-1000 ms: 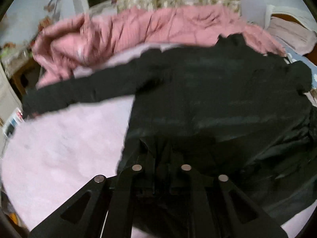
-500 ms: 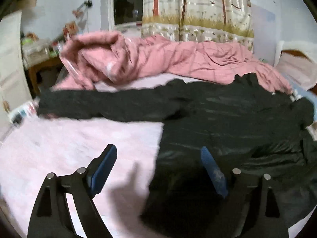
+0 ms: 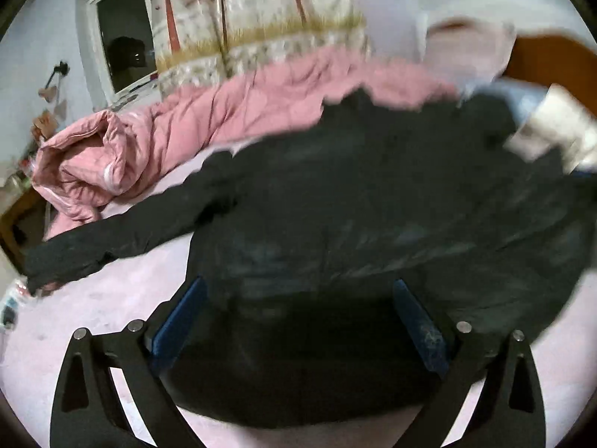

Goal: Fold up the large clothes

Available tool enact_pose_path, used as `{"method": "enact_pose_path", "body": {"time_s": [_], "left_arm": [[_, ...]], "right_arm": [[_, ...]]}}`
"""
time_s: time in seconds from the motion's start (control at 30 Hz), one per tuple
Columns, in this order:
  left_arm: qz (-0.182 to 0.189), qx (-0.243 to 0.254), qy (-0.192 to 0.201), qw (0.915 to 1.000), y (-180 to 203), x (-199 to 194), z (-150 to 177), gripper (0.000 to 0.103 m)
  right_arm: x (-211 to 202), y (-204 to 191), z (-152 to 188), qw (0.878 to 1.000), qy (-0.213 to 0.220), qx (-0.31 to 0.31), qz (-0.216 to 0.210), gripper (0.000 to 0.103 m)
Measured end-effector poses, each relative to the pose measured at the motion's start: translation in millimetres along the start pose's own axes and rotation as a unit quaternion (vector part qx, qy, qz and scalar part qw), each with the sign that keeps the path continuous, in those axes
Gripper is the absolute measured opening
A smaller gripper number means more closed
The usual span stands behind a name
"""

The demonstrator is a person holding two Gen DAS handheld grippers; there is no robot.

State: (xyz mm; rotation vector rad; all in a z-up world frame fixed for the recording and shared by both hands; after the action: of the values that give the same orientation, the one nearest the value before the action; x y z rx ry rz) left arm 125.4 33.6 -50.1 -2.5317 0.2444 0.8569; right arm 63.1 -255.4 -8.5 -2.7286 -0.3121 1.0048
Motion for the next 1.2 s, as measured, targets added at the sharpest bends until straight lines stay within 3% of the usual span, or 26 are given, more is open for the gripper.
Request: {"method": "enact_pose_path", "body": {"time_s": [0.07, 0.13, 0.23, 0.27, 0.3, 0.37, 0.4, 0.53, 0.67, 0.8, 0.93, 1.2], "left_arm": [[-0.02, -0.028, -0.059, 0.9977, -7.7, 25.0, 12.1, 0.096], [-0.035, -0.084, -0.088, 0.992, -26.5, 36.4, 23.5, 0.096], [-0.05, -0.142, -0.095, 0.984, -46.6, 35.2, 35.0, 0.096], [-0.057, -0.153, -0.094, 0.9821, -50.8, 35.5, 39.0, 0.096], [-0.067, -0.162, -0.092, 0.9802, -54.0, 33.6, 41.6, 0.096], [-0.102, -0.177, -0.089, 0.9749, -58.9, 30.0, 48.5, 0.094], [-0.121, -0.19, -0.095, 0.9696, -65.9, 28.6, 53.0, 0.093], [-0.065, -0.243, -0.111, 0.9616, -77.8, 37.3, 69.2, 0.094], [-0.08, -0.222, -0.108, 0.9658, -70.7, 30.9, 68.2, 0.094], [-0.078, -0.204, -0.111, 0.9695, -63.3, 27.2, 69.6, 0.094], [-0.071, -0.219, -0.107, 0.9673, -66.7, 20.8, 76.1, 0.094], [-0.094, -0.2, -0.094, 0.9708, -61.2, 9.4, 75.4, 0.092]], "right_arm": [[16.3, -8.9, 9.0, 0.999, -0.024, -0.034, 0.027, 0.077], [36.6, 4.1, 14.0, 0.997, -0.054, -0.02, 0.054, 0.076], [49.4, 38.3, 7.0, 0.994, -0.055, 0.069, 0.065, 0.072], [48.2, 45.5, 5.0, 0.993, -0.048, 0.082, 0.07, 0.066], [47.7, 54.9, 1.8, 0.991, -0.038, 0.094, 0.086, 0.065], [49.6, 76.2, 1.4, 0.98, -0.017, 0.103, 0.17, 0.065], [50.1, 89.7, 0.8, 0.976, -0.017, 0.13, 0.177, 0.065], [52.7, 114.3, -0.5, 0.968, -0.021, 0.19, 0.163, 0.065], [61.0, 111.7, -5.6, 0.965, -0.019, 0.17, 0.197, 0.066], [44.6, 112.9, -2.4, 0.954, 0.016, 0.17, 0.245, 0.068], [36.4, 114.9, 1.9, 0.956, 0.017, 0.177, 0.235, 0.068], [34.5, 111.4, 5.9, 0.957, 0.016, 0.176, 0.23, 0.07]]}}
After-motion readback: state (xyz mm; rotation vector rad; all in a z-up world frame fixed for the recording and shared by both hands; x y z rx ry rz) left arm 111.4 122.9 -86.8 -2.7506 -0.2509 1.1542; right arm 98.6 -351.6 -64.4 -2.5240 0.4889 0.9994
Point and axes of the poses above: each gripper's, at about its wrist camera, not at the fingertips, and x roughly the way its jaws point, y to its right, z to its underside, the point moved 6 cm from there along x, roughly the way its jaws point, and after that the axes turned 11 degrees about x, right-handed, at the moved point
